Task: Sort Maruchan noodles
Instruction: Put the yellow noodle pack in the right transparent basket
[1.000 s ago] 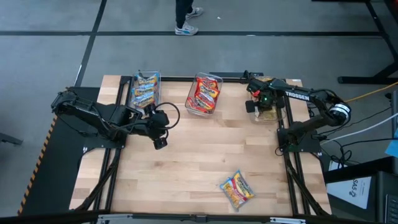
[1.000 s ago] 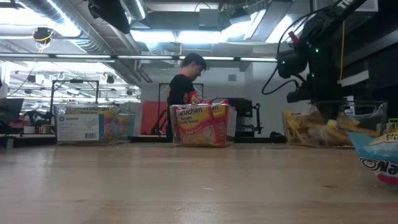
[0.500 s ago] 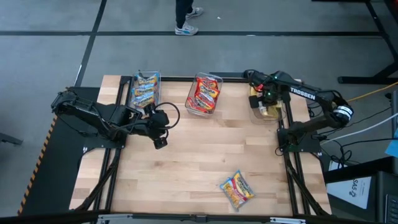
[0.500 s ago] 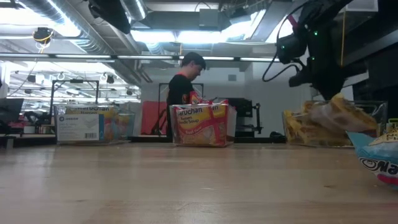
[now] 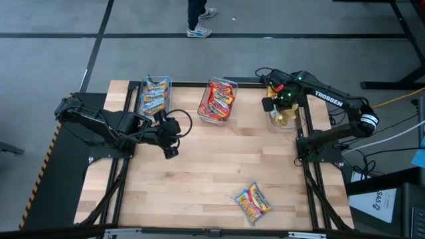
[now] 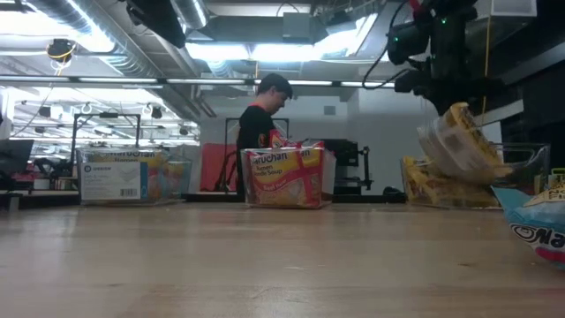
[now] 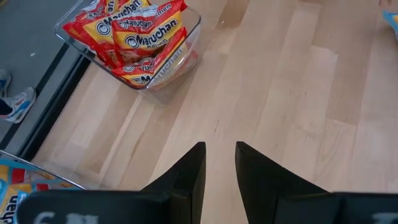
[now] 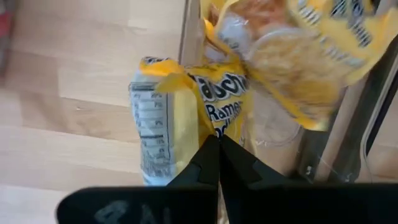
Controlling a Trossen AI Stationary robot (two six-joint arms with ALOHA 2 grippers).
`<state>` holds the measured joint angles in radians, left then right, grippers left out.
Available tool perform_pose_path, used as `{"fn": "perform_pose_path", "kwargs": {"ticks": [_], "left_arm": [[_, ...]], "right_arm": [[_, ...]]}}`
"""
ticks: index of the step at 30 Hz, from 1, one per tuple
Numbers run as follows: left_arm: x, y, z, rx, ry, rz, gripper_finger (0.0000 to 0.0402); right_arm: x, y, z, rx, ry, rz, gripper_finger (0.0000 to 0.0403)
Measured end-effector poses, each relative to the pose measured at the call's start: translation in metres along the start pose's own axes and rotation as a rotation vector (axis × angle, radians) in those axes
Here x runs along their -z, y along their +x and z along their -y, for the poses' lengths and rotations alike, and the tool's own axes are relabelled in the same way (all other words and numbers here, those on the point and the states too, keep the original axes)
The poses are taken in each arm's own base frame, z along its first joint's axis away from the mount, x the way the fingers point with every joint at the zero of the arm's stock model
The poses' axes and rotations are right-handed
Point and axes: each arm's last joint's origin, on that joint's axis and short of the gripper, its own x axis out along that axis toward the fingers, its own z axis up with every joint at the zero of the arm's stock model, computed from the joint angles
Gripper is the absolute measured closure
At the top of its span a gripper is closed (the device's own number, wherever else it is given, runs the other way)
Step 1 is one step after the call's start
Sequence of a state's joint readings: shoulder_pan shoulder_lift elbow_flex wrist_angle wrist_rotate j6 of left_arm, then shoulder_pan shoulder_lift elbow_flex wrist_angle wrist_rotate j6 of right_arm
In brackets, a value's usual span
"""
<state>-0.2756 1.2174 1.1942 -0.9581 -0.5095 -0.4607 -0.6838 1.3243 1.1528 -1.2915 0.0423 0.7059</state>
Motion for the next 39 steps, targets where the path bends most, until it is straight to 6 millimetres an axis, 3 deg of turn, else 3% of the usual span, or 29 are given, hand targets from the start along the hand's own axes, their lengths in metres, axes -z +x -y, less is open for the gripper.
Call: {"fn": "perform_pose_path", "kwargs": {"ticks": [6, 12, 20, 28, 39], "left_arm": [[0.000, 0.000, 0.000, 0.000, -0.001, 0.000, 0.0321], [0.000, 0.000, 0.000, 0.000, -0.001, 0.000, 0.0321], [0.000, 0.000, 0.000, 0.001, -0.002, 0.000, 0.0321], [0.000, 0.000, 0.000, 0.001, -0.009, 0.000, 0.0321], [0.000, 0.000, 0.000, 0.002, -0.001, 0.000, 0.0321]], "right_arm": [[-0.002, -0.015, 0.000, 0.002, -0.005, 0.025, 0.0403], [-0.001, -0.026, 0.008, 0.175, 0.036, 0.105, 0.0403], [-0.003, -0.027, 0.009, 0.219, 0.046, 0.149, 0.0403], [0.005, 0.005, 0.015, 0.290, 0.101, 0.096, 0.0403], [0.013, 0.055, 0.015, 0.195, 0.134, 0.032, 0.0401]]}}
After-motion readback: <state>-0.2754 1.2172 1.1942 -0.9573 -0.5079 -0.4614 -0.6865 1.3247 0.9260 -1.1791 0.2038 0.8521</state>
